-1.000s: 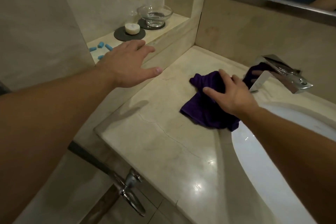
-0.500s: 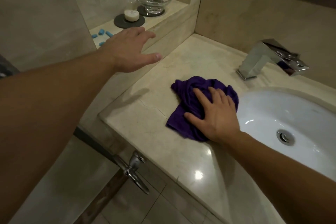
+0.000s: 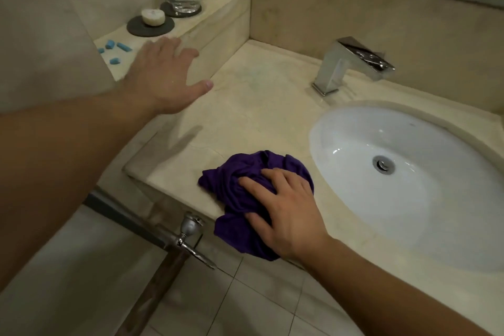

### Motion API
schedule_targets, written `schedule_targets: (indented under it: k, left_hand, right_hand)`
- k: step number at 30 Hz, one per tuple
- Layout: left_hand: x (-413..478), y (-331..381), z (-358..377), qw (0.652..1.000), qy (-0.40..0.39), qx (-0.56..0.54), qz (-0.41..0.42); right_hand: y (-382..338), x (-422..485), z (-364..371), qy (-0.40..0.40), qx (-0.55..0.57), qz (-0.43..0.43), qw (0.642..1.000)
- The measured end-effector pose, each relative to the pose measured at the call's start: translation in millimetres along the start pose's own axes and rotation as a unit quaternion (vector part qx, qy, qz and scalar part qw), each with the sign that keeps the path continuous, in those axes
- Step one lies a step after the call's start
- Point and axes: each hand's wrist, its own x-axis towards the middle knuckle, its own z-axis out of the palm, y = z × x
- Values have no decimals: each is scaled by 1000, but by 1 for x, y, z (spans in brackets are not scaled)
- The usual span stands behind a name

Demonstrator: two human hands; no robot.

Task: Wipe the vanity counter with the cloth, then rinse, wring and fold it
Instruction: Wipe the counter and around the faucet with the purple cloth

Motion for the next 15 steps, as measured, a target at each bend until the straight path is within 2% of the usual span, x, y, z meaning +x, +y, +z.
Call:
schedule_targets:
  k: [2, 6, 10, 15]
  left_hand:
    - [-14, 31, 12, 998, -2, -61, 26]
    - [-56, 90, 55, 980, -81, -151, 98]
    - [-79, 142, 70, 955, -82, -240, 157]
    - [-103, 211, 59, 902, -74, -355, 234]
  right_hand:
    - [-1, -9, -1, 21, -5, -2, 1000]
    - [7, -35, -7, 45, -18, -2, 999]
    - [26, -73, -12, 78, -19, 9, 997]
    - [60, -121, -27, 88, -31, 31, 995]
